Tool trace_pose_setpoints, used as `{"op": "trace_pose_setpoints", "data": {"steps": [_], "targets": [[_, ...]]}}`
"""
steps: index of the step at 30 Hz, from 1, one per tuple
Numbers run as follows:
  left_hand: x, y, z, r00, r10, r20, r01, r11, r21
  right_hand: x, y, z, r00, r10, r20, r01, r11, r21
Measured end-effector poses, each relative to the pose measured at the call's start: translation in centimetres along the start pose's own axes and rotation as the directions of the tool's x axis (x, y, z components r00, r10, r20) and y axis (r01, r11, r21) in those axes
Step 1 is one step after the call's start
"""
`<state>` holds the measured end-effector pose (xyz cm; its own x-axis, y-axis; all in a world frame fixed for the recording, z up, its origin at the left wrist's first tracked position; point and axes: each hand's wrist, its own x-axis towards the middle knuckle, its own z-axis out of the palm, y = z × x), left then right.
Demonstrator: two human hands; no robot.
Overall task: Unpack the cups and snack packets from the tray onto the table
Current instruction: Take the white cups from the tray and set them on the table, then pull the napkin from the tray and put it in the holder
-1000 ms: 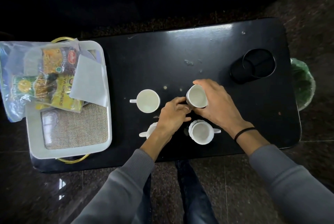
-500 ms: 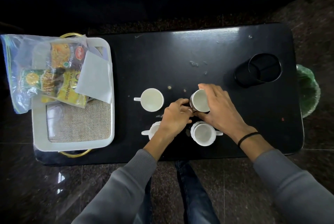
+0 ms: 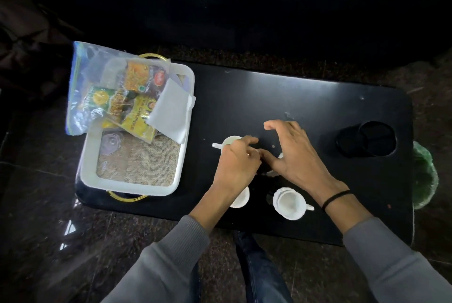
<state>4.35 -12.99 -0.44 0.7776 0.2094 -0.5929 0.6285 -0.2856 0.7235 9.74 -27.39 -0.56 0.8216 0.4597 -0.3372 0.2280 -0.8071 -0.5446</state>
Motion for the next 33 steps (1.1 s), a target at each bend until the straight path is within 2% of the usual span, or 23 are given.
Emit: {"op": "trace_pose_setpoints", "data": {"steps": [10, 12, 15, 20, 29, 33], "targets": [[0.6, -3.3, -11.1, 0.977, -0.050, -0.206, 0.023, 0.991, -0.129, 6.7, -10.3, 3.8, 0.993, -0.112, 0.049, 0.109, 0.993, 0.055], [1.3, -4.8, -13.5, 0.966, -0.061, -0.250, 0.043, 0.996, -0.075, 8.3, -12.5, 5.5, 0.992, -0.109, 0.058, 0.105, 0.992, 0.069], [2.8, -6.7, -16.3, 0.952, -0.048, -0.301, 0.081, 0.992, 0.097, 10.9, -14.9, 7.5, 0.993, -0.090, 0.071, 0.087, 0.995, 0.051], [6.2, -9.4, -18.8, 0.935, 0.028, -0.354, 0.123, 0.910, 0.397, 14.8, -16.9, 10.4, 0.990, -0.058, 0.132, 0.061, 0.998, -0.017], [10.5, -10.2, -20.0, 0.953, 0.081, -0.293, 0.104, 0.819, 0.564, 17.1, -17.6, 12.1, 0.991, 0.006, 0.137, -0.004, 1.000, -0.019], [10.5, -10.2, -20.5, 0.973, 0.157, -0.168, -0.020, 0.787, 0.616, 17.1, -17.1, 11.7, 0.995, 0.022, 0.101, -0.023, 1.000, 0.008]]}}
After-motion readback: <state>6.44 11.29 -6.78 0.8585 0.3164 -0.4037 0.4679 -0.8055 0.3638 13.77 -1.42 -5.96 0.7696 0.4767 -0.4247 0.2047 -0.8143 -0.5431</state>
